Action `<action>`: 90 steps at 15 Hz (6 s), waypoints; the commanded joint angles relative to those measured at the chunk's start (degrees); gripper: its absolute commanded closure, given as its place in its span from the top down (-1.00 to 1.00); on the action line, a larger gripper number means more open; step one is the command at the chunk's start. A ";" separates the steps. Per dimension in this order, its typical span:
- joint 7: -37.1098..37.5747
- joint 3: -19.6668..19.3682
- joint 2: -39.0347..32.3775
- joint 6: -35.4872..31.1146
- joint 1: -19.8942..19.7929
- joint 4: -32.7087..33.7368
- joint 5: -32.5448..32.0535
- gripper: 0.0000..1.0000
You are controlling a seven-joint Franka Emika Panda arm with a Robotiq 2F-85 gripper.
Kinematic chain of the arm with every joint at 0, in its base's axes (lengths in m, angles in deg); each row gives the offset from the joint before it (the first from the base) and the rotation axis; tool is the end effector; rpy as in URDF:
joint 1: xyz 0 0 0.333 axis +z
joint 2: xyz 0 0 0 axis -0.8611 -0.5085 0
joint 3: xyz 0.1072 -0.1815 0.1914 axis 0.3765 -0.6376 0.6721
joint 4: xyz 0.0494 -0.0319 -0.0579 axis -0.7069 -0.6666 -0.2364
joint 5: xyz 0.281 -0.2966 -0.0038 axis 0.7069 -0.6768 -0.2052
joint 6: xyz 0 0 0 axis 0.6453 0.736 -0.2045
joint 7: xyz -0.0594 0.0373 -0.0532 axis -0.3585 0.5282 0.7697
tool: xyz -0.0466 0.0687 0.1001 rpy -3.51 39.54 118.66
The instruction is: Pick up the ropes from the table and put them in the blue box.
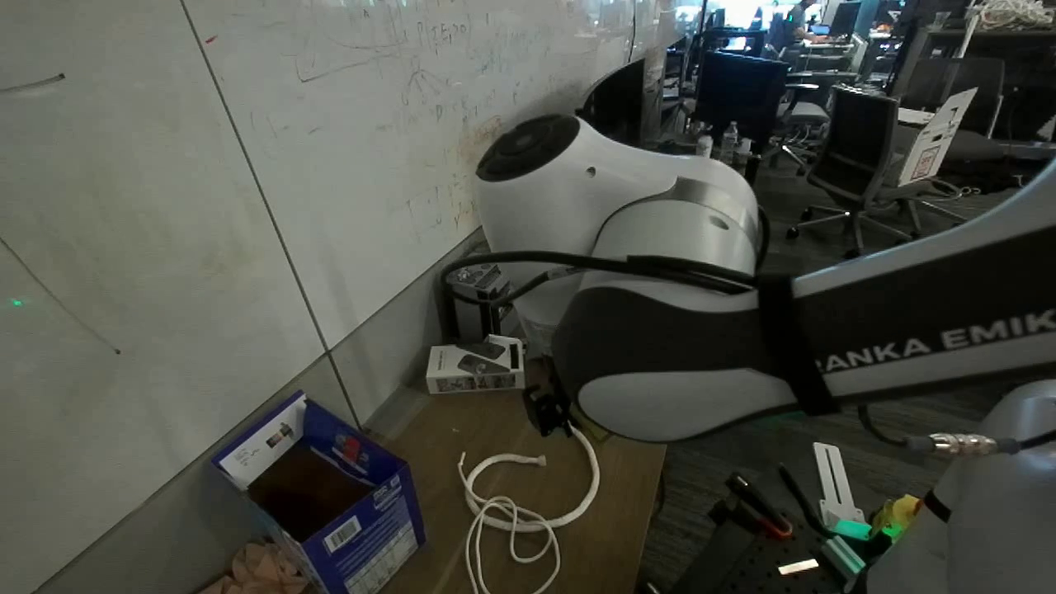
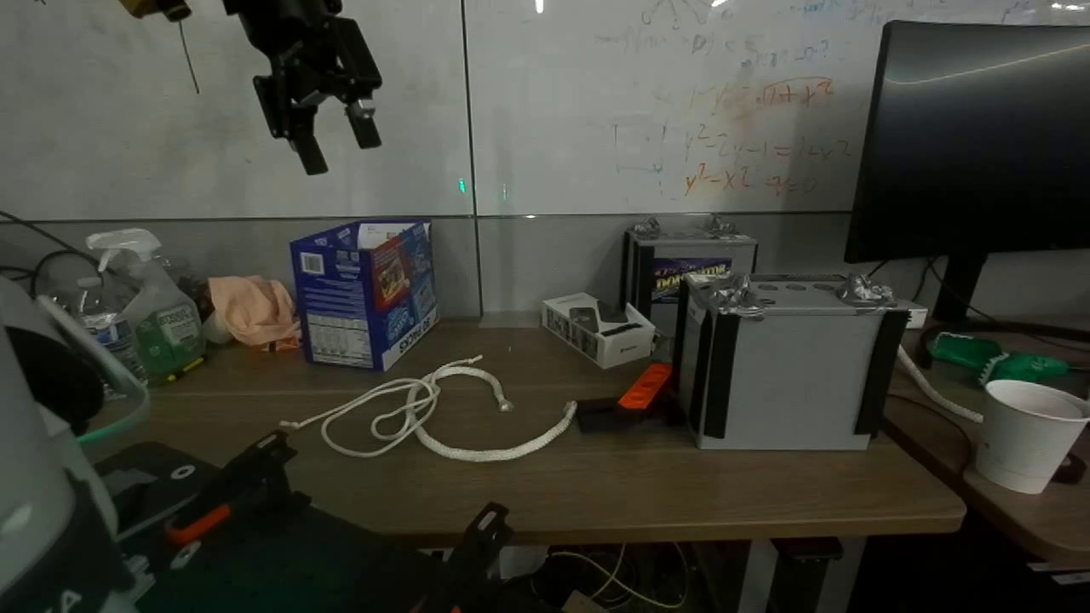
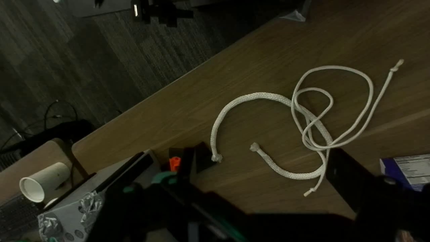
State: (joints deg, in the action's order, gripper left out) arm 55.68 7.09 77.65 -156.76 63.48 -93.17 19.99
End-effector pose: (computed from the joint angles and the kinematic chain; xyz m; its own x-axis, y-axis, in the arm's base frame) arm 0.3624 0.1769 0.3481 0.9952 -0.0490 0.0852 -0.0728 -0.9497 0.3046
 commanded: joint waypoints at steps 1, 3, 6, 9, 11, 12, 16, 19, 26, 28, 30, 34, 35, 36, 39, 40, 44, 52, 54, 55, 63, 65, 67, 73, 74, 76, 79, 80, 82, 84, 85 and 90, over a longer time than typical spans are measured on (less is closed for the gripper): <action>-5.88 -2.79 -4.55 -6.43 1.97 -0.55 -3.94 1.00; -8.31 -4.42 -8.58 -12.76 1.86 -0.51 -4.25 1.00; -12.98 -7.75 -16.33 -21.11 1.79 0.65 -2.05 1.00; -18.85 -10.87 -25.23 -28.12 2.19 2.01 -0.38 1.00; -21.71 -12.01 -31.18 -31.52 2.53 3.22 -0.26 1.00; -22.09 -12.43 -33.93 -32.52 2.54 4.02 -1.01 1.00; -22.07 -14.22 -43.66 -34.24 4.28 8.82 -3.13 1.00; -19.59 -16.55 -49.32 -36.00 7.32 12.10 -5.24 1.00; -20.97 -20.07 -60.15 -41.73 10.73 17.38 -3.96 1.00; -20.75 -21.17 -62.27 -42.83 11.76 18.19 -3.90 1.00; -20.39 -22.61 -64.34 -44.19 13.04 18.90 -4.08 1.00; -21.46 -23.31 -67.73 -45.37 13.47 20.42 -3.19 1.00; -21.52 -23.36 -68.48 -45.51 13.59 20.97 -3.13 1.00; -21.66 -23.33 -68.94 -45.39 13.59 21.34 -3.07 1.00; -21.85 -23.40 -70.40 -45.14 13.86 22.74 -3.10 1.00; -21.86 -23.54 -70.87 -45.05 13.98 23.21 -3.15 1.00; -22.18 -23.81 -71.85 -45.54 14.12 24.31 -3.34 1.00; -24.42 -23.11 -73.38 -50.83 13.15 24.53 -2.75 1.00; -24.83 -23.04 -73.52 -51.63 13.07 24.30 -2.54 1.00; -24.95 -23.07 -73.67 -52.02 13.07 24.25 -2.48 1.00; -25.67 -22.79 -73.66 -53.08 12.67 23.85 -2.02 1.00; -25.57 -22.94 -73.57 -52.97 12.76 23.84 -1.92 1.00; -25.71 -22.75 -73.50 -52.76 12.51 23.83 -1.79 1.00; -25.82 -22.72 -73.50 -53.00 12.35 23.75 -1.65 0.36; -25.75 -22.79 -73.36 -53.00 12.38 23.78 -1.61 0.17; -25.42 -22.70 -73.14 -52.19 12.47 23.98 -1.26 -0.14; -25.17 -22.68 -72.84 -51.41 12.60 24.04 -0.56 -0.58; -25.12 -22.72 -72.78 -51.15 12.67 24.09 -0.36 -0.72; -25.05 -22.63 -72.52 -50.13 12.64 24.21 0.08 -0.97; -25.23 -22.08 -72.05 -48.61 12.09 24.43 0.59 -1.00; -25.20 -21.84 -71.73 -47.53 11.88 24.69 0.92 -0.94; -24.82 -20.44 -65.31 -37.52 12.12 25.10 2.20 -0.95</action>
State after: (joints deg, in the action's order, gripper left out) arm 31.65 -15.00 6.49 -200.97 76.00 -67.64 20.75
